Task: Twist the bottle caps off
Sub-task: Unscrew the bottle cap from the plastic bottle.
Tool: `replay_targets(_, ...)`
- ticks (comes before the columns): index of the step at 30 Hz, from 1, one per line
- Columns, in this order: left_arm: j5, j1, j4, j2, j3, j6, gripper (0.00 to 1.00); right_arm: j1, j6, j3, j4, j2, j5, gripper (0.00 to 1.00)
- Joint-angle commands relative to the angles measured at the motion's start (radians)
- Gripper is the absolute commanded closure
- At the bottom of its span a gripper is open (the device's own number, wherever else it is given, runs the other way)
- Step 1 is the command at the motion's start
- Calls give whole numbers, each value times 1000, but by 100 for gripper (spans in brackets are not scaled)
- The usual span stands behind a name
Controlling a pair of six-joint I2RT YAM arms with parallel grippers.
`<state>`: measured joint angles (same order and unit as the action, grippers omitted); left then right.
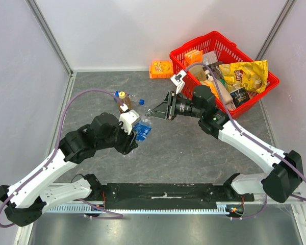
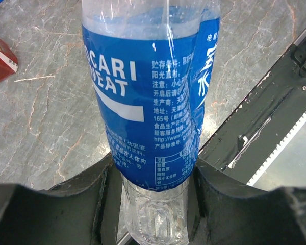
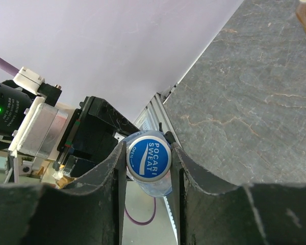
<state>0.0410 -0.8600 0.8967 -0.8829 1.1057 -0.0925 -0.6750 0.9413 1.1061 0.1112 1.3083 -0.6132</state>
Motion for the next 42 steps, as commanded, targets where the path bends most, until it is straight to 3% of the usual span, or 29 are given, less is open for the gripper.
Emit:
replay_targets(1,-7,-2,-24,12,0,0,77,-5,48,-34,99,-34,-3,59)
replay_targets(4,-9,-2,-25,16,-1,-1,76,-5,117,-67,195,-46,-7,51)
replay_targets(9,-9,-2,-24,19,-4,-1,77,-5,175,-101,271,-61,16,46)
replay_targets(18,-1,-4,-24,19,-9,-3,77,-5,175,-104,255,-60,36,47)
replay_targets(27,3,-2,-24,21,-10,-3,76,-5,178,-100,257,-53,66,37)
replay_targets(37,5,-2,-25,18,-18,-6,77,-5,122,-81,180,-55,66,52)
replay_targets(42,7,-2,-31,15,-14,-7,77,-5,97,-72,154,-57,70,75)
